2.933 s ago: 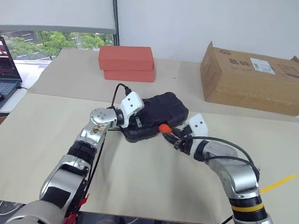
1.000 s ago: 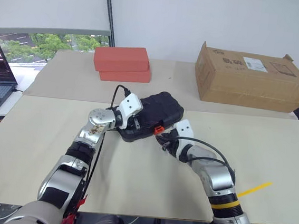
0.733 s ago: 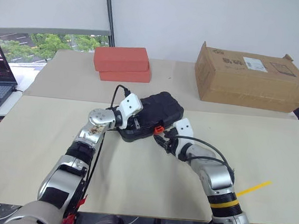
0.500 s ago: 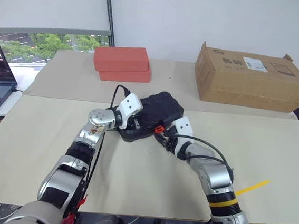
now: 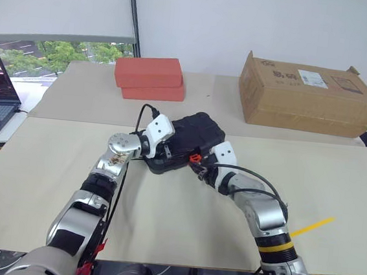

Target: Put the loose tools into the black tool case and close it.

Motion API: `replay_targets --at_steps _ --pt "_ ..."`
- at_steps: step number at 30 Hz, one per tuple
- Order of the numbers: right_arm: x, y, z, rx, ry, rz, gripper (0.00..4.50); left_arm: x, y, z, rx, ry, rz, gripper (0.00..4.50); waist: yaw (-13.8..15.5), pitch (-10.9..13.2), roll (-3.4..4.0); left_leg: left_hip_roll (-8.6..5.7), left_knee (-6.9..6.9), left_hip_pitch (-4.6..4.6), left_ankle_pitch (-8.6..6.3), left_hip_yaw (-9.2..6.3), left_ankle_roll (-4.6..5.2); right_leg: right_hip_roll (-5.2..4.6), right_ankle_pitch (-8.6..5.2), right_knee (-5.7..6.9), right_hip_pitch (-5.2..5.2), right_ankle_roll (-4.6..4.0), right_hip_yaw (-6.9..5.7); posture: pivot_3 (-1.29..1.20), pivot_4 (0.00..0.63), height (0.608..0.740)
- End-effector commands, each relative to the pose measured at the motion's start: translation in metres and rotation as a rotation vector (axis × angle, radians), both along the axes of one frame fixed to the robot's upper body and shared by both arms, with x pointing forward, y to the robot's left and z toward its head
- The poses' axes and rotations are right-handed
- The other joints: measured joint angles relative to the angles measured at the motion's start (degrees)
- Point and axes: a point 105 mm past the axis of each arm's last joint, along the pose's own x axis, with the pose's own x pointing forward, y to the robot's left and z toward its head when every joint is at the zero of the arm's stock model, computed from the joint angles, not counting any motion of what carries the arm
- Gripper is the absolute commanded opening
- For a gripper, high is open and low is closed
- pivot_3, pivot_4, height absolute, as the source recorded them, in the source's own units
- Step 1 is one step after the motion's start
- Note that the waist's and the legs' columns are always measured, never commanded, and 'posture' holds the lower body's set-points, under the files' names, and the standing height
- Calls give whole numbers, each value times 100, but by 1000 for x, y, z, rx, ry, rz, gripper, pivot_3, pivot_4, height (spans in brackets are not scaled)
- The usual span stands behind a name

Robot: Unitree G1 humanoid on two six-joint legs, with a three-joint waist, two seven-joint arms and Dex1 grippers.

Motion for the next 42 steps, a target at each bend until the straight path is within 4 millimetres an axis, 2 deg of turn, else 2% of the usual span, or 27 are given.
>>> replay_targets --at_steps 1,8,9,17,21,25,34,35,42 --pt "1 5 32 27 -95 19 1197 -2 18 -41 82 123 58 4500 -1 0 0 0 0 0 0 0 0 0 0 0 0 0 0 0 150 711" --pt "1 7 31 5 -74 39 1197 -3 17 -42 81 125 58 4500 0 1 0 0 -1 -3 0 0 0 -2 0 -2 -2 0 0 0 150 711" --pt "1 6 30 1 -73 35 1697 -3 17 -42 80 125 57 4500 0 1 0 0 -2 -3 0 0 0 -2 0 -2 -2 0 0 0 150 711" --pt "0 3 28 -14 -73 27 4399 -4 18 -44 80 130 60 4500 -3 1 0 1 -3 -2 0 -1 0 -5 0 -4 -2 0 0 0 150 711" --pt "-4 -1 25 -36 -55 41 4479 -4 19 -45 80 131 62 4500 -2 1 0 1 -4 -2 0 -1 0 -6 0 -5 -2 0 -1 0 150 711" --pt "-8 -7 16 -75 -28 47 3328 -3 19 -44 80 131 65 4500 0 1 0 2 -7 -2 -1 -2 -1 -6 0 -12 -1 1 -2 0 150 711" --pt "-8 0 14 -56 -20 44 201 -3 19 -45 81 132 65 4500 4 1 -1 3 -12 -2 -1 -5 -1 -8 -1 -17 -1 1 -6 0 150 711" --pt "-7 1 15 -50 -24 42 45 -3 19 -45 81 132 65 4500 4 1 -1 3 -12 -3 -1 -5 -1 -8 -1 -17 -1 1 -6 0 150 711" --pt "1 3 37 -15 -104 12 45 -3 22 -46 84 135 69 4500 -4 3 0 3 -14 -3 -1 -5 -1 -8 0 -20 -1 1 -8 0 150 711"
